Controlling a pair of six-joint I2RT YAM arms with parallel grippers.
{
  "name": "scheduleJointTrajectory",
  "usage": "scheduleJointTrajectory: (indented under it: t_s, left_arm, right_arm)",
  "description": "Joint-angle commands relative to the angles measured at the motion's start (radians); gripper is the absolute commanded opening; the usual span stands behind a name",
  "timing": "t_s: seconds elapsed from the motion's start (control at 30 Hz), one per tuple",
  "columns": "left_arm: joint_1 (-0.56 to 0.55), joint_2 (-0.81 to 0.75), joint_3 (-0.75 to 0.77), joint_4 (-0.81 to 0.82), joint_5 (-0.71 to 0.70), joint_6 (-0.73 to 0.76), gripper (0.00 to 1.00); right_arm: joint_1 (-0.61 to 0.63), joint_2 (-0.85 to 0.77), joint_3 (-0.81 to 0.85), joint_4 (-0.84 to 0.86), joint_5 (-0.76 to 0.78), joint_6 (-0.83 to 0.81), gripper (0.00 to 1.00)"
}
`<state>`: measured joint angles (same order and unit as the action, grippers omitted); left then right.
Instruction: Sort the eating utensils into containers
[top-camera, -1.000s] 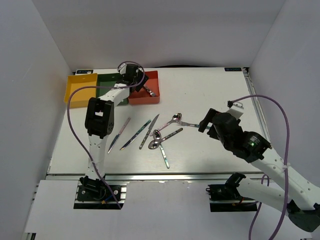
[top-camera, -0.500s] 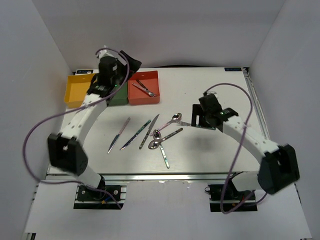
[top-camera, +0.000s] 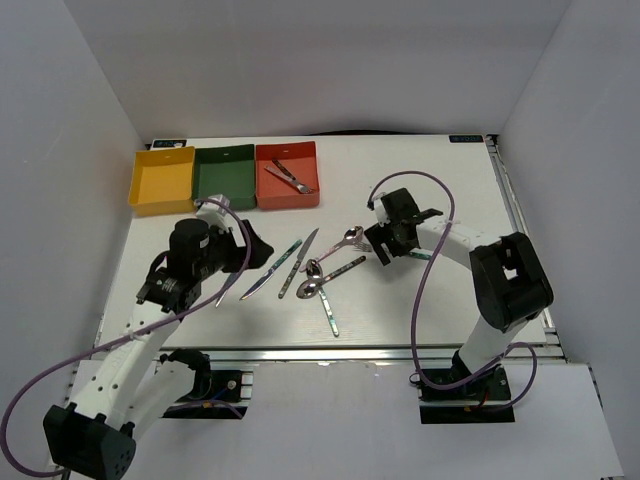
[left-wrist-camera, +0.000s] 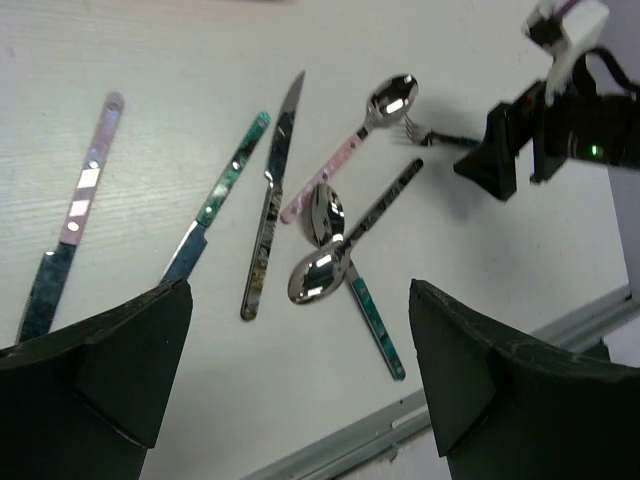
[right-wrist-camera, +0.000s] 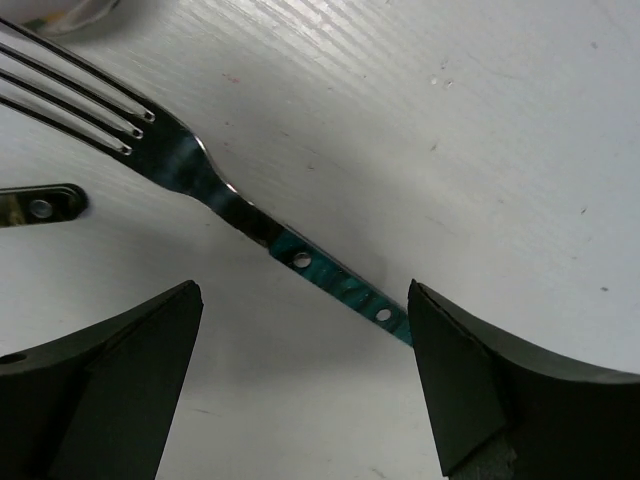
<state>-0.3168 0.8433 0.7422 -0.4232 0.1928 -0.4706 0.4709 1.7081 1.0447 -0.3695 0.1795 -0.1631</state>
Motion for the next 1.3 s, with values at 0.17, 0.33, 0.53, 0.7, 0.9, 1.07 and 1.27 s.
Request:
scheduleJointTrajectory:
  t_s: [0.17,0.33,0.53,0.7,0.9,1.07,1.27]
  left_arm:
    - [-0.036,-0.061,-0.021,0.006,0.06,0.055,0.98]
    - [-0.039,-0.07,-0.027,0.006,0.042,0.052,0.98]
    - [-0.045,-0.093,-0.03,0.009,0.039,0.05,0.98]
    - [-0.048,-0.092,-0.029,0.008,0.04,0.05,0.98]
    - [-0.048,-0.09,-0.029,0.006,0.039,0.047,0.98]
    - [-0.05,-0.087,-0.027,0.003,0.031,0.044,0.98]
    - [-0.05,-0.098,-0.021,-0.012,-0.016,0.038,0.98]
  right_arm:
    - [-0.051,0.011,-0.006,0.092,-0.129,-0.242,0.89]
    - [-0.086,0.142,0.063,-0.015,-0.224,-0.282,0.84]
    - [-0.089,0.182,0.063,-0.086,-0.298,-0.248,0.58]
    - [-0.081,0.137,0.02,-0.069,-0.211,-0.202,0.44]
    - [-0.081,0.088,-0.037,0.006,-0.135,-0.128,0.16]
    - [-0.074,0.096,-0.046,0.006,-0.152,-0.115,0.05]
    - [-0.069,0.016,-0.009,-0.038,-0.14,-0.081,0.0]
